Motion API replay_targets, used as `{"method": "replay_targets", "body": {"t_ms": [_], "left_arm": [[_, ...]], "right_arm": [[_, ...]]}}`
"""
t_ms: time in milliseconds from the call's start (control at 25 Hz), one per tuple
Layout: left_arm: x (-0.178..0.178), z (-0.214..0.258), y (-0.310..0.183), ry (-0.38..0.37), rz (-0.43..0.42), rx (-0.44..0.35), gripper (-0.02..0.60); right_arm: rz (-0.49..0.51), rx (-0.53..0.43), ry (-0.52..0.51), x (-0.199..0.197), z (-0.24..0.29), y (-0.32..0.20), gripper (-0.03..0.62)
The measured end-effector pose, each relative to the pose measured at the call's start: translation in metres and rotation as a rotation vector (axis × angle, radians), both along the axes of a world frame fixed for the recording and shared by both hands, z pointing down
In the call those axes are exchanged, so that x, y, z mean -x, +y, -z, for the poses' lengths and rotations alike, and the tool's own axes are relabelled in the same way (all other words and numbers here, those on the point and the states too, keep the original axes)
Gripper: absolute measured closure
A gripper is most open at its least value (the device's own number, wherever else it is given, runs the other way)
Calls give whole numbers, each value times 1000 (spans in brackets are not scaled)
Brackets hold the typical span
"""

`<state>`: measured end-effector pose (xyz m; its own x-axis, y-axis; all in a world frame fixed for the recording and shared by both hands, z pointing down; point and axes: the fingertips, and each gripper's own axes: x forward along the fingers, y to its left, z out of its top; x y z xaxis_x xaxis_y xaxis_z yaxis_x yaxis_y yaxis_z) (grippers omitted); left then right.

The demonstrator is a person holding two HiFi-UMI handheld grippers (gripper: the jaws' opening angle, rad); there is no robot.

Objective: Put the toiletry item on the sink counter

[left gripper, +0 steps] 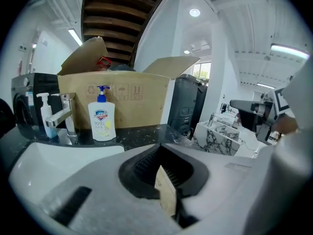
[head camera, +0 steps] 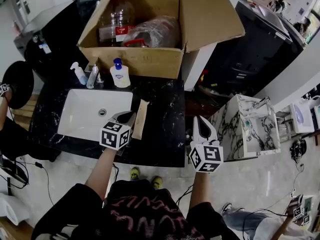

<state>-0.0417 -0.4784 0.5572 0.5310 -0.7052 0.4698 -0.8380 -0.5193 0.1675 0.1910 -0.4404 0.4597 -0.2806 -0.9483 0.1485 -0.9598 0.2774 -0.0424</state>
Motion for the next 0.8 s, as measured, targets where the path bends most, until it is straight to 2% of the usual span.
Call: {"method": "replay_targets", "body": {"t_ms": [440, 600, 800], "left_arm": [[5, 43, 13, 15, 0, -97, 583], [7, 69, 16, 21, 5, -157, 583], [15, 101, 18, 67, 28, -234, 581]], "right_arm": [[4, -23, -2, 2, 12, 14, 582], [10, -28, -2, 4, 15, 17, 582], [18, -38, -2, 7, 19, 19, 582]]}}
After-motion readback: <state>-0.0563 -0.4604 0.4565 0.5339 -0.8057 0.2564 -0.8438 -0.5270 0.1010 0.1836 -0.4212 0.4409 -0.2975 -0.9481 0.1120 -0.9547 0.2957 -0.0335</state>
